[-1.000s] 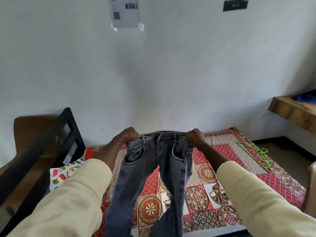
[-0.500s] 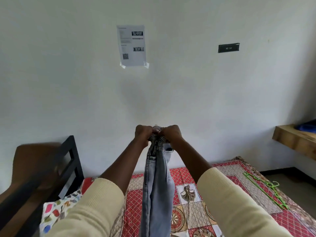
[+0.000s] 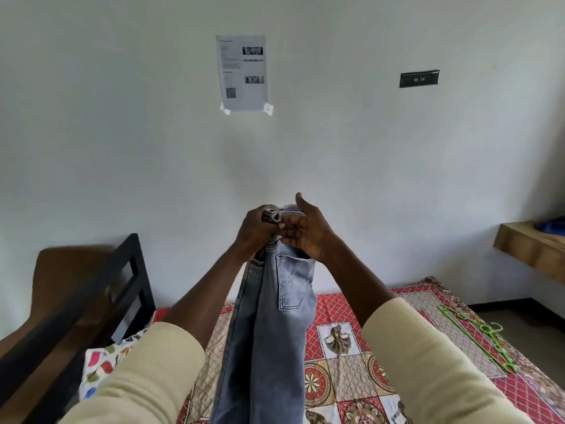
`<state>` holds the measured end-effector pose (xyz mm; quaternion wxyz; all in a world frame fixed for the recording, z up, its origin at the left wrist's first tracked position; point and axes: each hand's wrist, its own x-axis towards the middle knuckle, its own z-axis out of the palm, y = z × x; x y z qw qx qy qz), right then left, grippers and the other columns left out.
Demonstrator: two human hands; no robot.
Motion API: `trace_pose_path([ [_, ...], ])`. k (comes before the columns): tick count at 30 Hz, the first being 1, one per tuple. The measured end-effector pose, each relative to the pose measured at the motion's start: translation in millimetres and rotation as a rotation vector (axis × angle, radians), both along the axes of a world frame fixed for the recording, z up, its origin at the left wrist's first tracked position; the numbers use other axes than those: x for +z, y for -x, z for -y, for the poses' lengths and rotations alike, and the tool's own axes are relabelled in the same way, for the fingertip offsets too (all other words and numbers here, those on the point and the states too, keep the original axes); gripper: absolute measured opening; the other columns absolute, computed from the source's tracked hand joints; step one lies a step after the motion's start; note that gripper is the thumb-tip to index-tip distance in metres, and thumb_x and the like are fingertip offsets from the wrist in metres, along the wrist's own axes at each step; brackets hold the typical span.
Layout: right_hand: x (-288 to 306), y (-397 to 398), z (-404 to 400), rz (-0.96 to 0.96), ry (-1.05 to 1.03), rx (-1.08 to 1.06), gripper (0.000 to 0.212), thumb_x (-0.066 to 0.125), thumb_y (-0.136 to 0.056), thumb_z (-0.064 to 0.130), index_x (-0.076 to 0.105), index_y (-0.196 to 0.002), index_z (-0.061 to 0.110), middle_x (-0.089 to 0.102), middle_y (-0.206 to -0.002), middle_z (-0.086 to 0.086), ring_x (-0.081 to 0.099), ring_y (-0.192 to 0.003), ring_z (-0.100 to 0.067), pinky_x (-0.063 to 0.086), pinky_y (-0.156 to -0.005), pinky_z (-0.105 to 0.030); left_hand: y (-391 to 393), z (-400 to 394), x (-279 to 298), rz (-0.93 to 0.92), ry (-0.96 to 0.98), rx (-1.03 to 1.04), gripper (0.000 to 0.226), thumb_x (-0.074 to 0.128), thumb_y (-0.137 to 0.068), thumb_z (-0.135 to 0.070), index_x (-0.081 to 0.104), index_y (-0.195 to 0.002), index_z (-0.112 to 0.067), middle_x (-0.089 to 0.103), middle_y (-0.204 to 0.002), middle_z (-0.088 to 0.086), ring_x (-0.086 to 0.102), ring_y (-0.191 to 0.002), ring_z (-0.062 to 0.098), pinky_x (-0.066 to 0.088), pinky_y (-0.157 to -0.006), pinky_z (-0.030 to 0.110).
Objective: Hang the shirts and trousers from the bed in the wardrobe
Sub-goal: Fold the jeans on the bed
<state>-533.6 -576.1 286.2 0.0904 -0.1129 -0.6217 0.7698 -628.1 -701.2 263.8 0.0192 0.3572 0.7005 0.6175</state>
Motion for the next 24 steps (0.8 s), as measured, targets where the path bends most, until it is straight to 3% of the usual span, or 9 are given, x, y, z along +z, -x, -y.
trace_pose_path([
  [3,3.6,-11.0,-11.8,0.031,-0.162,-0.029,0.057,0.048,-0.094,0.057,0.072,-0.092,0.005,0.072,-0.08,-0.007,0.064,-0.071,-0.021,0.05,-0.068,-0.027,9.3,9.5,7.3,-0.017,0.007,0.02,0.031,0.065,-0.08,0.01,0.066,-0.101,-0.012,0.068,-0.089,0.003,0.062,-0.084,0.016,0.05,-0.079,0.027],
  [6,7.5,-9.3,-48.6,0.011,-0.671,-0.394,0.012,0.072,-0.075,0.032,0.07,-0.073,0.021,0.067,-0.081,-0.001,0.058,-0.082,-0.02,0.047,-0.066,-0.024,22.6,18.5,13.8,0.02,0.002,0.029,0.033,0.062,-0.08,0.014,0.068,-0.095,-0.014,0.069,-0.09,0.003,0.062,-0.089,0.018,0.05,-0.083,0.029],
  [9,15.8,-12.5,-68.3,0.171,-0.987,-0.201,0.054,0.083,-0.05,0.054,0.069,-0.1,0.04,0.054,-0.122,-0.006,0.048,-0.119,-0.03,0.045,-0.096,-0.042,24.4,22.1,34.3,0.089,-0.05,-0.036,0.038,0.057,-0.08,0.019,0.07,-0.093,-0.014,0.068,-0.093,0.005,0.061,-0.091,0.019,0.051,-0.083,0.028],
  [13,60.3,-24.1,-62.4,0.177,-1.281,-0.151,0.078,0.085,-0.063,0.054,0.053,-0.133,0.045,0.007,-0.158,-0.003,0.001,-0.144,-0.031,0.015,-0.118,-0.047,20.4,23.8,85.8,0.113,-0.14,-0.187,0.039,0.051,-0.082,0.022,0.069,-0.096,-0.01,0.069,-0.096,0.005,0.064,-0.089,0.017,0.055,-0.079,0.027],
  [15,91.7,-26.2,-65.1,0.185,-1.307,-0.105,0.088,0.087,-0.057,0.059,0.055,-0.135,0.035,0.008,-0.161,-0.001,0.008,-0.147,-0.029,0.019,-0.119,-0.048,17.1,24.8,113.3,0.117,-0.194,-0.261,0.04,0.048,-0.082,0.024,0.067,-0.097,-0.007,0.07,-0.095,0.004,0.065,-0.087,0.016,0.056,-0.076,0.027],
  [17,123.0,-27.2,-69.0,0.162,-1.224,-0.006,0.095,0.089,-0.041,0.061,0.063,-0.126,0.026,0.047,-0.146,0.001,0.045,-0.134,-0.025,0.041,-0.108,-0.041,12.0,25.5,141.3,0.11,-0.257,-0.295,0.042,0.046,-0.081,0.026,0.065,-0.096,-0.007,0.07,-0.091,0.001,0.066,-0.083,0.014,0.057,-0.073,0.027],
  [19,150.9,-29.4,-65.4,0.133,-1.268,0.029,0.077,0.089,-0.041,0.056,0.072,-0.107,0.019,0.072,-0.109,0.0,0.066,-0.106,-0.023,0.052,-0.093,-0.036,9.8,25.1,167.2,0.093,-0.309,-0.303,0.042,0.045,-0.081,0.027,0.064,-0.095,-0.008,0.071,-0.087,-0.001,0.066,-0.081,0.013,0.057,-0.072,0.027],
  [22,183.3,-32.0,-56.2,0.145,-1.434,-0.045,0.036,0.089,-0.062,0.039,0.073,-0.081,0.014,0.071,-0.084,-0.002,0.064,-0.08,-0.021,0.05,-0.074,-0.029,12.9,27.3,193.2,0.081,-0.314,-0.3,0.042,0.046,-0.082,0.026,0.062,-0.095,-0.01,0.07,-0.085,0.001,0.066,-0.079,0.016,0.058,-0.07,0.028],
  [24,203.8,-36.5,-48.7,0.152,-1.529,-0.156,0.033,0.087,-0.067,0.034,0.064,-0.066,0.011,0.061,-0.071,-0.004,0.055,-0.066,-0.019,0.04,-0.057,-0.026,18.1,31.2,208.2,0.043,-0.255,-0.289,0.04,0.048,-0.084,0.024,0.062,-0.097,-0.011,0.069,-0.088,0.003,0.066,-0.08,0.015,0.058,-0.069,0.027],
])
